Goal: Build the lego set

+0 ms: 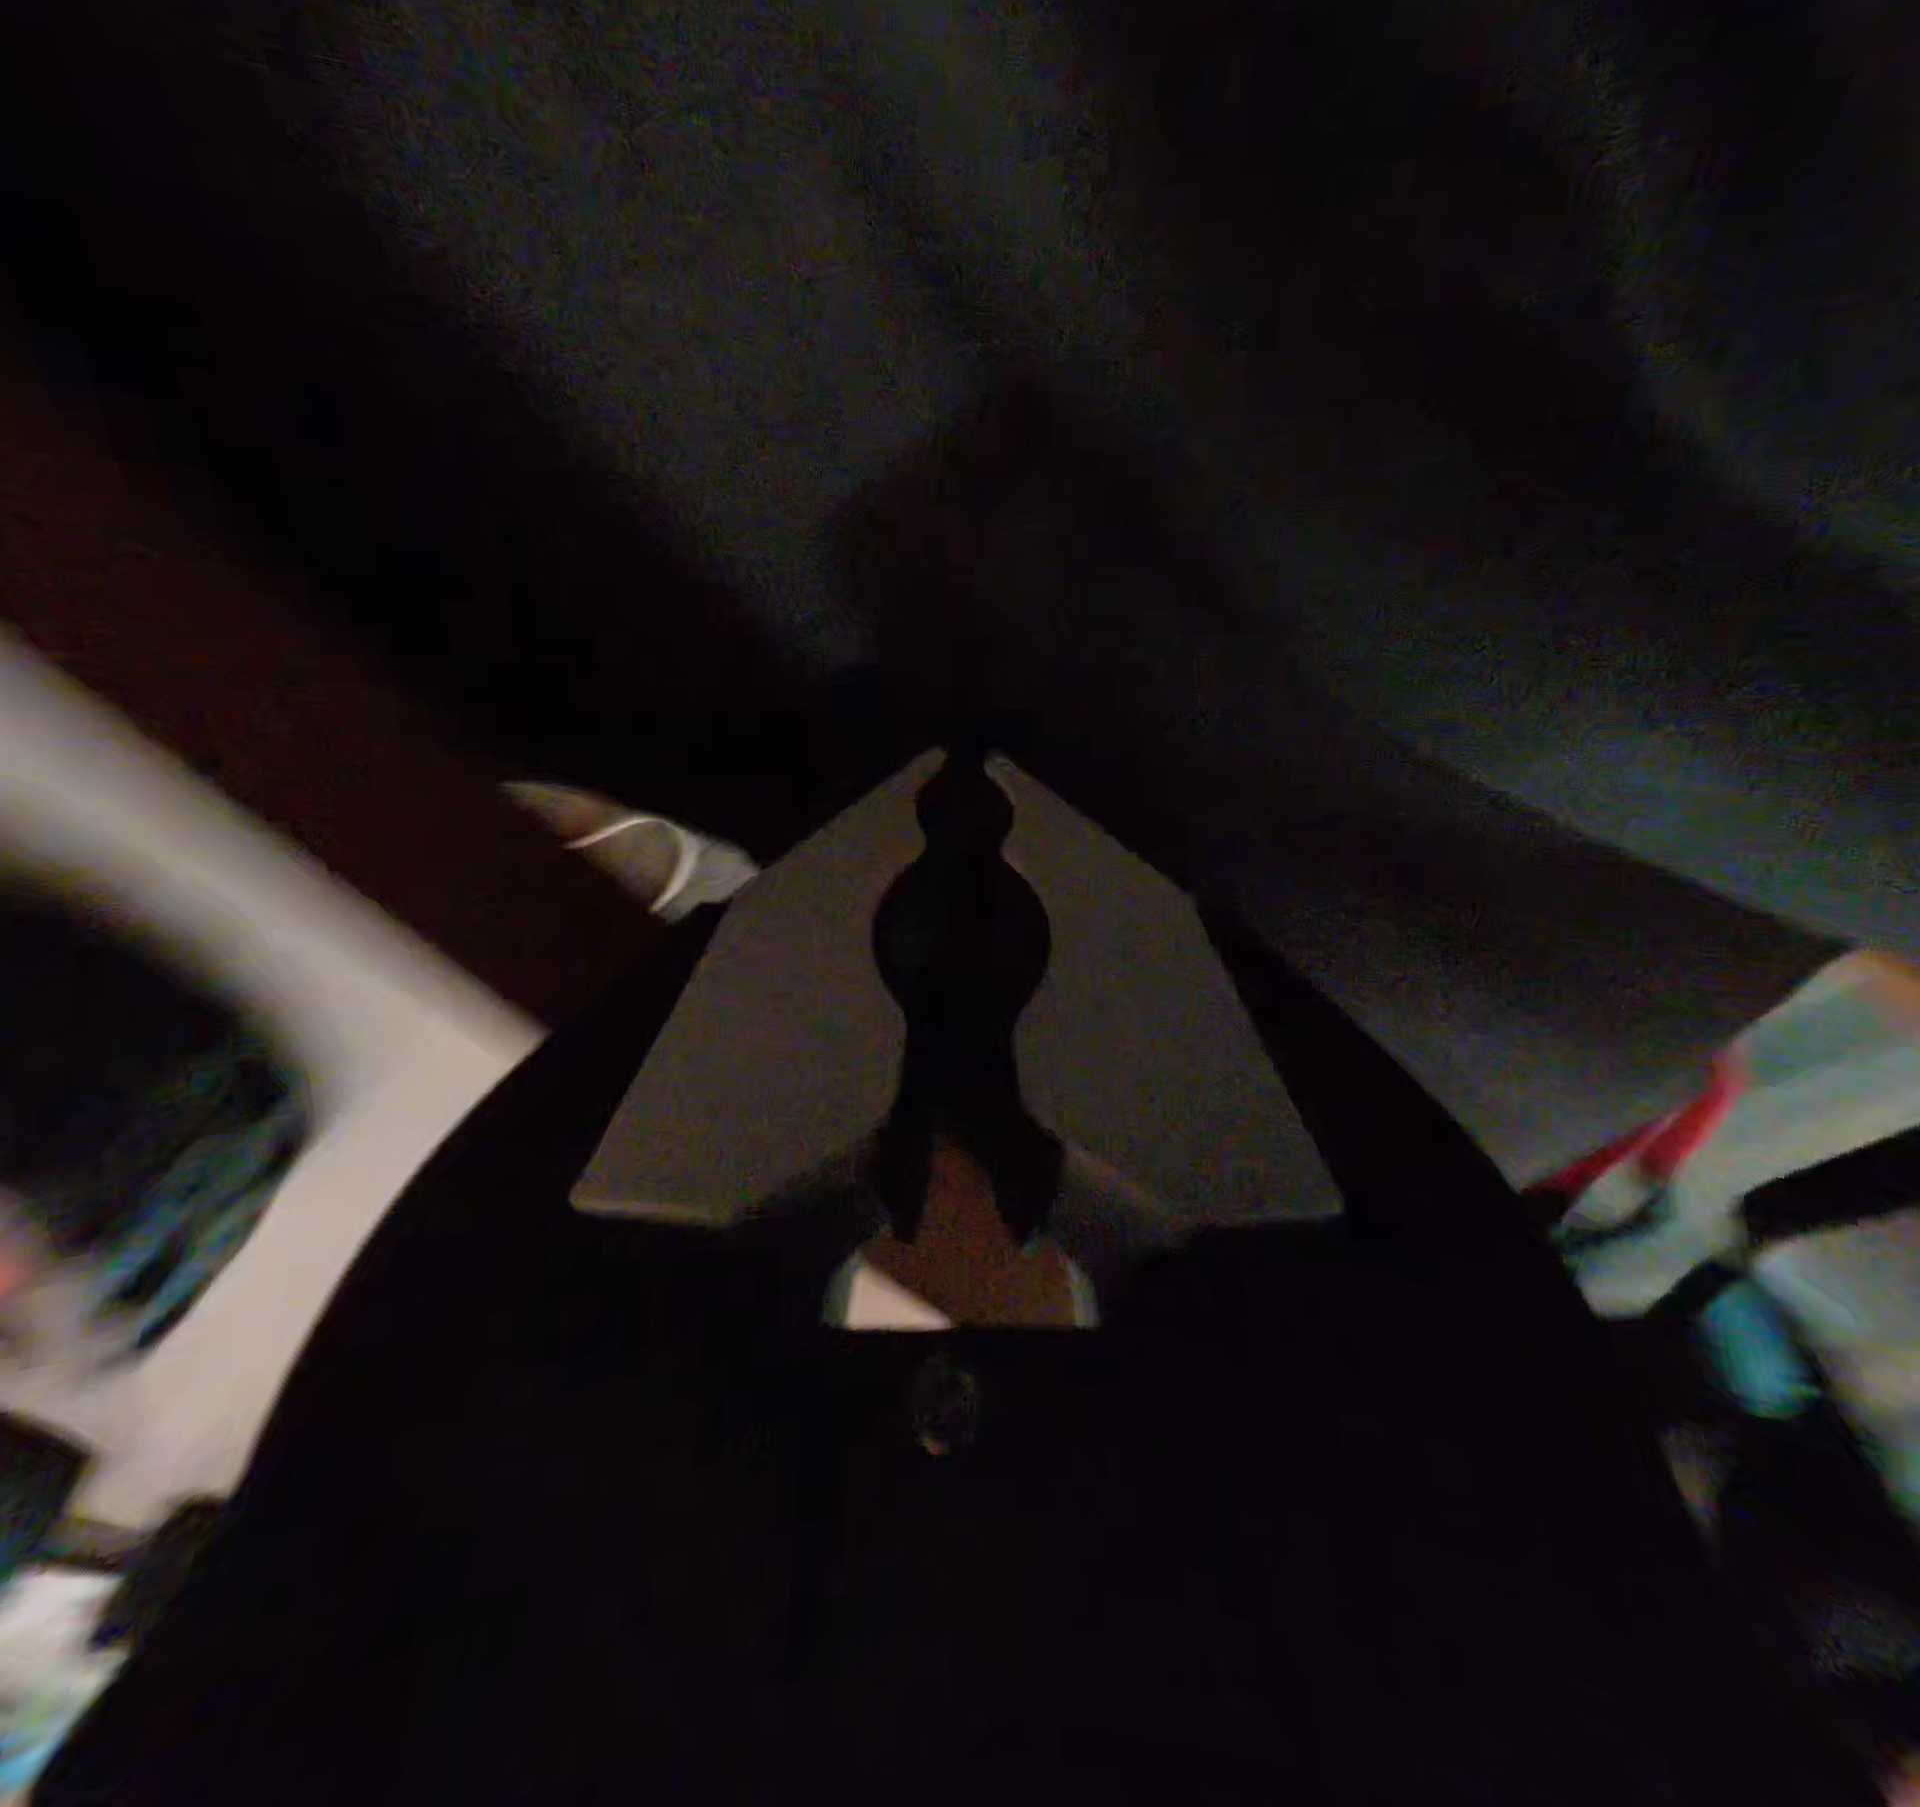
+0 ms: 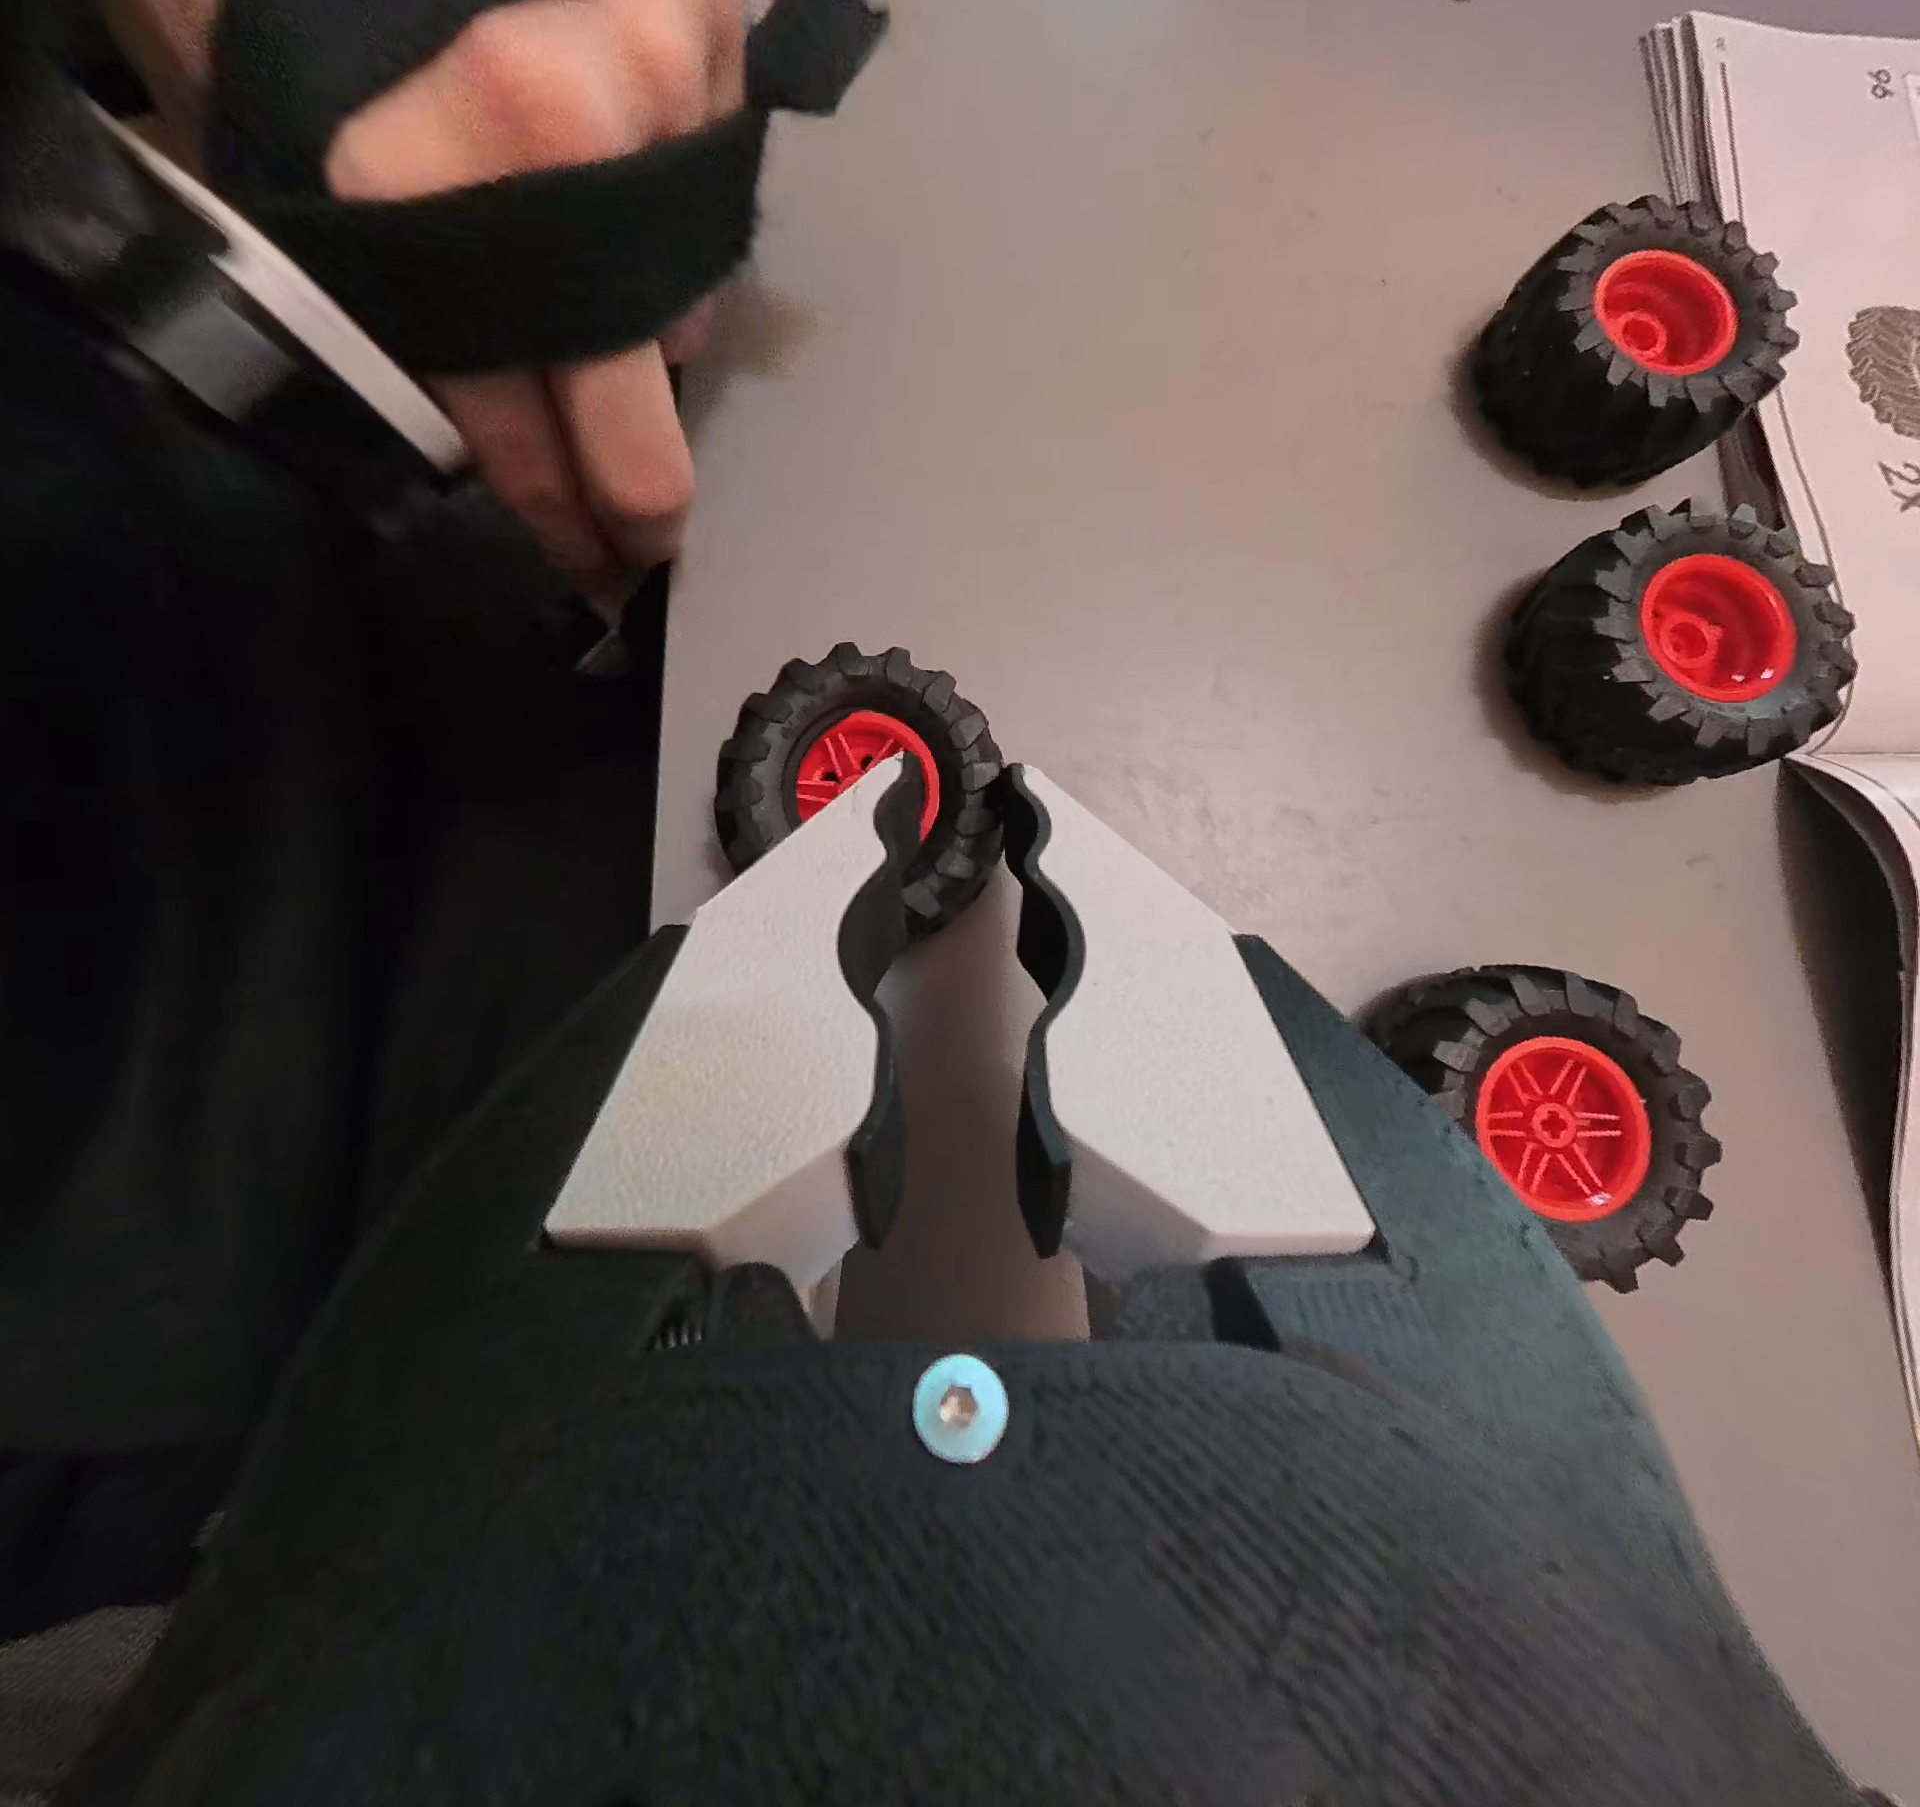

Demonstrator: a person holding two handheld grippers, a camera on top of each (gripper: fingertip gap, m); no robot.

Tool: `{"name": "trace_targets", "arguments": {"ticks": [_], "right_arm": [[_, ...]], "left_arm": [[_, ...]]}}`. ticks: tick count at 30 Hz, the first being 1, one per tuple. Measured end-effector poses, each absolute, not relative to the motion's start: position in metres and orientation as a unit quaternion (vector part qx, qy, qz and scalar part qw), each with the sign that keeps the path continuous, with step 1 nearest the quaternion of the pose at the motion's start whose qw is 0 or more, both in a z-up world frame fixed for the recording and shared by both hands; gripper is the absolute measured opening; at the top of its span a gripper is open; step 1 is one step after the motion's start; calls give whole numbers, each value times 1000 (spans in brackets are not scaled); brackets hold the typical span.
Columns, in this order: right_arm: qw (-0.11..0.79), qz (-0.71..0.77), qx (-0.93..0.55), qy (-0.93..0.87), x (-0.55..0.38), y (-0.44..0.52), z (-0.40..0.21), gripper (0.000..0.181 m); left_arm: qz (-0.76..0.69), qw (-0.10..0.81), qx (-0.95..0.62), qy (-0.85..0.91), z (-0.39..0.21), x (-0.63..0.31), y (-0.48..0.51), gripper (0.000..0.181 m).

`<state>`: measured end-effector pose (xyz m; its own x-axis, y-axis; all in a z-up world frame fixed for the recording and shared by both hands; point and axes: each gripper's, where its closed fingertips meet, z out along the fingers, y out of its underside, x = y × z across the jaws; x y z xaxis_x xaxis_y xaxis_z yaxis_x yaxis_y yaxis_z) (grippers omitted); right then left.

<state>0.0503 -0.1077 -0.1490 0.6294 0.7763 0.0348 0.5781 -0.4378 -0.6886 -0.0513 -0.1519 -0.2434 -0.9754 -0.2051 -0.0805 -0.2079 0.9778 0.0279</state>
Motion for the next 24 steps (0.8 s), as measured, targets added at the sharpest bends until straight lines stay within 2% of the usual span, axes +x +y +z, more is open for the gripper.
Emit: {"name": "trace_targets", "arguments": {"ticks": [1, 3, 6, 8, 13, 19, 24], "right_arm": [[341, 144, -836, -404, 50, -108, -149, 16], [341, 160, -838, -394, 50, -107, -149, 16], [343, 172, -835, -395, 49, -107, -149, 15], [341, 178, -833, -399, 49, -107, -149, 15], [341, 182, -830, -401, 49, -107, -149, 15], [342, 177, -829, -405, 48, -107, -149, 15], [344, 184, -830, -400, 48, -107, -149, 15]], "left_arm": [[-8, 65, -98, 993, -239, -50, -159, 0], [-137, 71, -199, 968, -203, -36, -186, 0], [-256, 227, -236, 909, -127, 13, -181, 0], [-299, 293, -270, 867, -94, 29, -167, 2], [-255, 294, -290, 874, -116, 28, -146, 30], [-206, 267, -301, 892, -142, 26, -136, 16], [-154, 291, -274, 904, -146, 27, -132, 10]]}}
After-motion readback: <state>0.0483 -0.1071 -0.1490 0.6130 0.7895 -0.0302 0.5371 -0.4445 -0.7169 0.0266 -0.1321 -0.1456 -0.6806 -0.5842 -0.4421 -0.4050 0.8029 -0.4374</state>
